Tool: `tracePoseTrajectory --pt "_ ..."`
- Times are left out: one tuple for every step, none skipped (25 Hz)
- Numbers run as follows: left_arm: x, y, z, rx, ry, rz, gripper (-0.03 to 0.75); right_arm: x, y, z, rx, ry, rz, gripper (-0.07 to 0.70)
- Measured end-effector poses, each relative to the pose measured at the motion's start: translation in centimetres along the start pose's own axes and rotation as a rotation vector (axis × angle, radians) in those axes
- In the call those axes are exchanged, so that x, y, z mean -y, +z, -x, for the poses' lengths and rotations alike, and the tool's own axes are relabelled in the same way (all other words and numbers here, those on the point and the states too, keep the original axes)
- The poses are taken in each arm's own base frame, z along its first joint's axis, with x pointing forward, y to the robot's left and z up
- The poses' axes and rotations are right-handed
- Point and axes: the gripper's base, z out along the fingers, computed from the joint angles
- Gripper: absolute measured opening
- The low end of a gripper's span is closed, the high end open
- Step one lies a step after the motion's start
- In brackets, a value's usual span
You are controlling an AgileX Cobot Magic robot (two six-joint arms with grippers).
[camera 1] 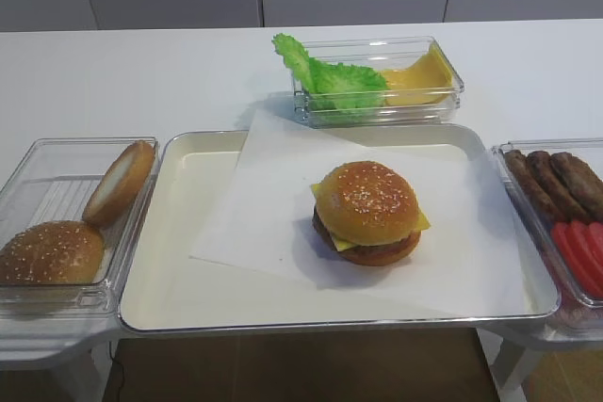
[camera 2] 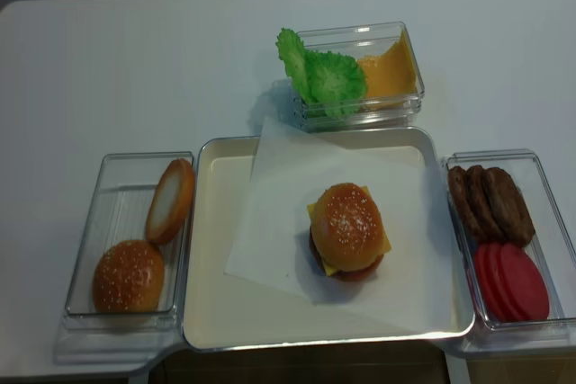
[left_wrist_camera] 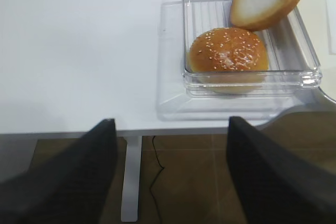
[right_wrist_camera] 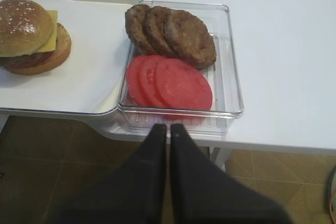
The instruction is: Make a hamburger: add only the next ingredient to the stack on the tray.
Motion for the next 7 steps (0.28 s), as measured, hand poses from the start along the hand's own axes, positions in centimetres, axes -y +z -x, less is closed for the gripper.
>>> tracePoseTrajectory --pt "0.00 0.00 0.00 0.000 0.000 0.000 0.482 0.00 0.00 0.00 0.000 0.000 0.000 0.027" --pt "0.00 0.00 0.00 0.000 0.000 0.000 0.482 0.00 0.00 0.00 0.000 0.000 0.000 0.027" --pt "0.00 0.00 0.00 0.000 0.001 -0.002 0.482 0.00 0.00 0.00 0.000 0.000 0.000 0.027" --pt "-0.01 0.00 0.00 0.000 0.006 -0.008 0.482 0.00 0.00 0.00 0.000 0.000 0.000 0.027" --pt "-0.03 0.00 0.00 0.000 0.012 -0.018 0.482 0.00 0.00 0.00 0.000 0.000 0.000 0.027" --pt "-0.04 -0.01 0.00 0.000 0.018 -0.026 0.482 0.00 0.00 0.00 0.000 0.000 0.000 0.027" --pt "-0.05 -0.01 -0.01 0.000 0.023 -0.035 0.482 0.00 0.00 0.00 0.000 0.000 0.000 0.027"
